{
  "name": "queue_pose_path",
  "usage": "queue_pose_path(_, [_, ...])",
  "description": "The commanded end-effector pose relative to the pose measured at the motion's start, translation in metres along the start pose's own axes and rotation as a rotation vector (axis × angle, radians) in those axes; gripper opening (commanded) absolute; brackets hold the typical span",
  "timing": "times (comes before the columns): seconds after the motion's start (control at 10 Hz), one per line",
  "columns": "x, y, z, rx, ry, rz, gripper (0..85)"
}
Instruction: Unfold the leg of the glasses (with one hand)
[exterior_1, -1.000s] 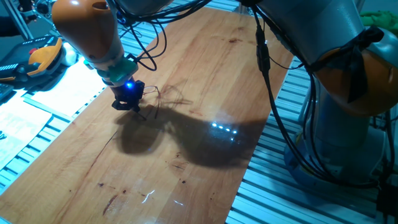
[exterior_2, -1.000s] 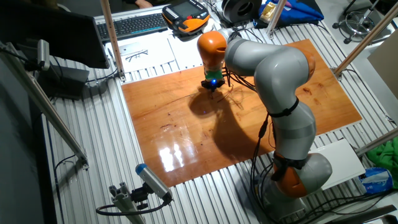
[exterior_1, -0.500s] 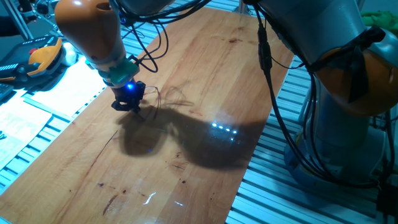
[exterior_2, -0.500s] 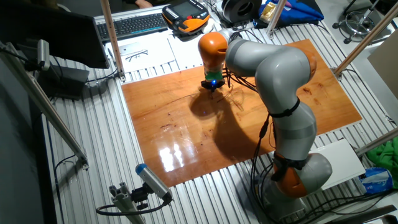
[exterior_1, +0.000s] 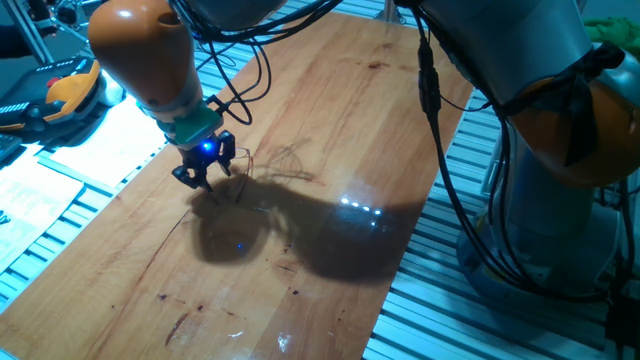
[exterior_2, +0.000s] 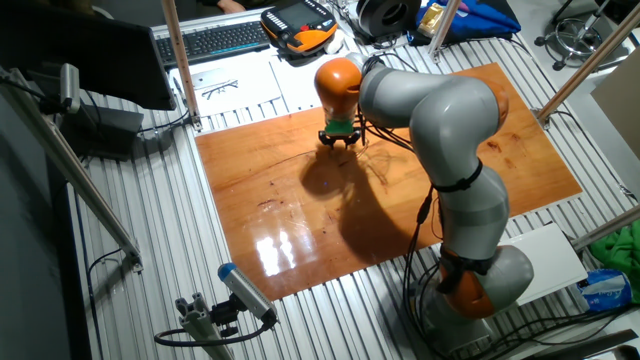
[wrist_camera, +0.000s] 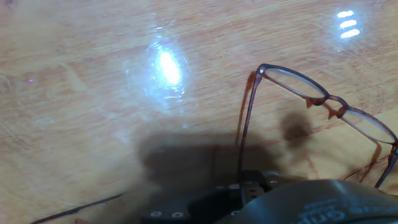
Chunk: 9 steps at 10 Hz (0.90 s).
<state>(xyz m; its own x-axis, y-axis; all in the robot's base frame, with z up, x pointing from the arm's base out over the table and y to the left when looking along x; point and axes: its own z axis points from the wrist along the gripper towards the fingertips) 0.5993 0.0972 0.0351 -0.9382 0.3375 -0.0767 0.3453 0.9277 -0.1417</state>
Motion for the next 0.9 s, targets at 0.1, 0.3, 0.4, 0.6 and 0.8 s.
queue_pose_path(0.1, [0.0004, 0.0013, -0.0009, -0.002, -0.003, 0.015, 68.0])
queue_pose_path(0.3, [0.0005, 0.0017, -0.0011, -0.003, -0.009, 0.026, 68.0])
queue_pose_path(0.4, [0.0005, 0.0018, -0.0012, 0.0, -0.012, 0.029, 68.0])
queue_pose_path(0.6, [0.0004, 0.0017, -0.0012, 0.0, -0.012, 0.037, 85.0])
queue_pose_path(0.8, [-0.0001, 0.0, -0.0051, 0.013, -0.011, 0.035, 68.0])
